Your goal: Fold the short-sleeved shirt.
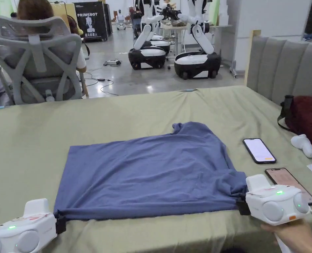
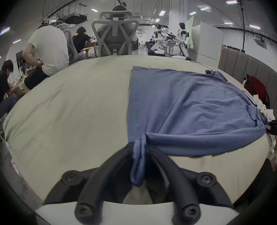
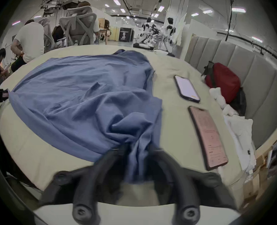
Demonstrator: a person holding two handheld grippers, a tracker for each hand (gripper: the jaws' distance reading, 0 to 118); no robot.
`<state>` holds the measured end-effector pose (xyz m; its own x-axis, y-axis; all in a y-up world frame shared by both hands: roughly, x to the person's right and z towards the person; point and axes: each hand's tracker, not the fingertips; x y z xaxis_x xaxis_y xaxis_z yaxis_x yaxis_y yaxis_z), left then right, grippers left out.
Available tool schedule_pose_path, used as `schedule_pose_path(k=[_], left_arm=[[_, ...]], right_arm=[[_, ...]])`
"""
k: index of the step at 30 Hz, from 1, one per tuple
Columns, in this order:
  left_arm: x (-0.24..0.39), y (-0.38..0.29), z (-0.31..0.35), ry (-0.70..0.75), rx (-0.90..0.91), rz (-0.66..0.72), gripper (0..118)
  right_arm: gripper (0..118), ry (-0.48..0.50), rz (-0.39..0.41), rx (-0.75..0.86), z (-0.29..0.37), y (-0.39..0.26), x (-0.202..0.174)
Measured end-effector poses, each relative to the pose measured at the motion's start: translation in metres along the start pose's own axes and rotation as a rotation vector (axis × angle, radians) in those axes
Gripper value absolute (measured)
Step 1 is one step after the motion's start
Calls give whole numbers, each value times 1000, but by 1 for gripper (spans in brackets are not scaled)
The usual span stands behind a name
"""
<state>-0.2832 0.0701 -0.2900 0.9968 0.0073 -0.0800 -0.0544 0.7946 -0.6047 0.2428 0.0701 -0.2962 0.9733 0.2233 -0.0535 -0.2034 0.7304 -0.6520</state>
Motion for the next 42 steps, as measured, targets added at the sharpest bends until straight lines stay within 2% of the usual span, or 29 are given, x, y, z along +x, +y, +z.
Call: schedule_pose_path(k=[1, 2, 3, 4, 6, 8, 9, 11, 12, 13, 15, 18, 21, 22, 24, 25, 26, 27, 28, 29, 30, 34, 36, 38, 39, 41, 42], left_arm=[[0, 0, 2, 6, -1, 4, 33], [-1, 1, 4, 14, -6, 10, 61], [-2, 3, 5, 16, -15, 19, 90], [-4, 3, 7, 11, -19, 34, 118], [-8, 6, 18, -28, 41, 77, 110], [-8, 11, 27, -24, 34, 68, 113], [-9, 11, 34, -22, 37, 70, 110], [-8, 13, 48, -26, 57, 65, 71], [-7, 16, 53, -27, 67, 57, 38], [-6, 16, 57, -21, 76, 50, 0], [-3, 15, 65, 16, 114, 30, 0], [-5, 16, 64, -18, 114, 20, 0], [-3, 17, 60, -18, 104, 20, 0], [-3, 18, 58, -18, 101, 19, 15], [-4, 20, 51, -8, 79, 25, 68], [-4, 20, 44, 0, 58, 28, 80], [-4, 20, 37, 19, 28, 31, 80], [-4, 18, 33, 40, 16, 28, 111], [-5, 15, 35, 34, 50, 22, 117], [-6, 15, 26, 48, 46, 6, 107], [-7, 14, 22, 63, 31, -8, 103], [-11, 5, 12, 55, -34, -5, 105], [-12, 1, 6, 42, -64, -16, 98], [-13, -1, 0, 34, -70, -29, 66], [-13, -2, 1, 15, -54, -23, 56], [-10, 1, 7, -31, -19, -24, 14], [-8, 2, 10, -60, 2, -27, 5]], right_arm=[[68, -35, -9, 6, 3, 0, 1], [91, -42, -35, 8, 4, -1, 5], [112, -17, -68, 4, 7, -1, 9], [118, 12, -112, 9, 13, -1, 11], [113, 45, -126, 38, 26, 0, 15], [106, 34, -104, 41, 37, 1, 13], [94, 20, -96, 47, 43, 2, 11], [33, 7, -97, 76, 52, 1, 9], [5, 3, -92, 79, 54, 1, 7], [0, -1, -90, 77, 55, 0, 5], [0, -6, -79, 79, 57, -1, 4], [0, -18, -74, 93, 60, -3, -1], [0, 12, -95, 94, 63, -4, 1], [0, 16, -97, 94, 62, -2, -1], [0, 27, -102, 96, 63, -2, -2], [0, 37, -104, 92, 63, -3, -2], [0, 46, -107, 85, 62, -1, -3], [0, 52, -107, 82, 61, -2, -3], [0, 54, -106, 80, 61, -3, -3], [0, 54, -105, 77, 62, -5, -3], [0, 56, -105, 74, 60, -5, -4], [0, 59, -106, 59, 58, -6, -4], [0, 60, -113, 54, 58, -6, -3], [0, 56, -116, 53, 58, -6, -2], [0, 52, -116, 53, 57, -6, -1], [0, 45, -117, 51, 57, -6, 1], [0, 46, -120, 50, 56, -6, 3]])
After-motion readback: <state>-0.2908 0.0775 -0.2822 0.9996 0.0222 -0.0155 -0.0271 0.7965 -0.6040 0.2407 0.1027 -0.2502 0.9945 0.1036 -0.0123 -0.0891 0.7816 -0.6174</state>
